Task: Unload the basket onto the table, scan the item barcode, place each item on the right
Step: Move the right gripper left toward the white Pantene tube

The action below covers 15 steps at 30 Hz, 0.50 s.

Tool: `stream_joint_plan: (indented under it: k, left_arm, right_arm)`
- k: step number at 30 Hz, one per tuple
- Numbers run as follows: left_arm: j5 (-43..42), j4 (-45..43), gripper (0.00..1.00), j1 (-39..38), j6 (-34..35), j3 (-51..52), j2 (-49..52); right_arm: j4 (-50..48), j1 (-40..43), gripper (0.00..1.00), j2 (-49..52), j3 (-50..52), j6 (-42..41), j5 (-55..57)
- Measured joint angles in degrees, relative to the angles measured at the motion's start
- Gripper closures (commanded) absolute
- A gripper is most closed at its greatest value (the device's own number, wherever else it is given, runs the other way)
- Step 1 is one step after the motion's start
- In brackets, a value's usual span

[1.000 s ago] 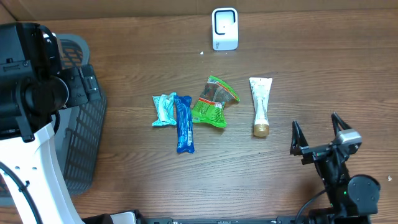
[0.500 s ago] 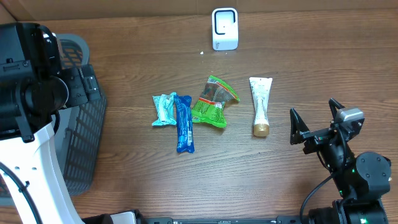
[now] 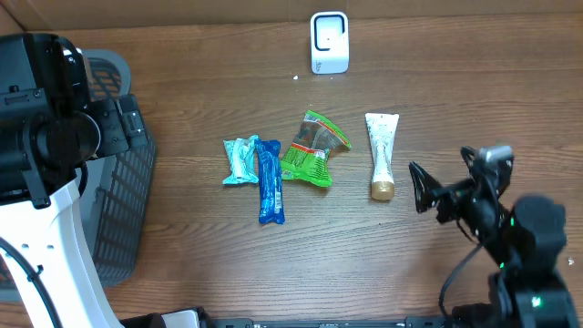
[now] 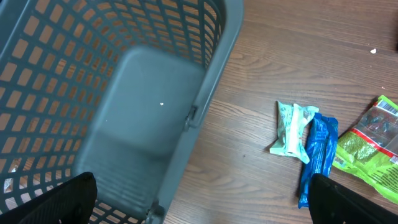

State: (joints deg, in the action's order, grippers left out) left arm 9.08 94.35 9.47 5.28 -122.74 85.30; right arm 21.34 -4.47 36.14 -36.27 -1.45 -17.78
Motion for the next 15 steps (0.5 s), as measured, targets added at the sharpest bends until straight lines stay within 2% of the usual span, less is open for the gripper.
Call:
stream_joint_plan:
  k: [9, 12, 15]
  left_arm:
    - [0.00, 0.02, 0.00, 0.00, -0.39, 0.00, 0.02]
    - [-0.02, 0.02, 0.00, 0.00, -0.70, 0.00, 0.02]
    - [0.00, 0.00, 0.00, 0.00, -0.85, 0.00, 0.02]
  right_arm:
    - [25.29, 0.04, 0.00, 25.14, -31.04, -0.20, -1.55]
    - [26.99, 0.04, 0.00, 31.17, -36.13, -0.15, -1.57]
    - [26.47, 0.07, 0.01, 35.32, -36.89, -0.09, -1.66]
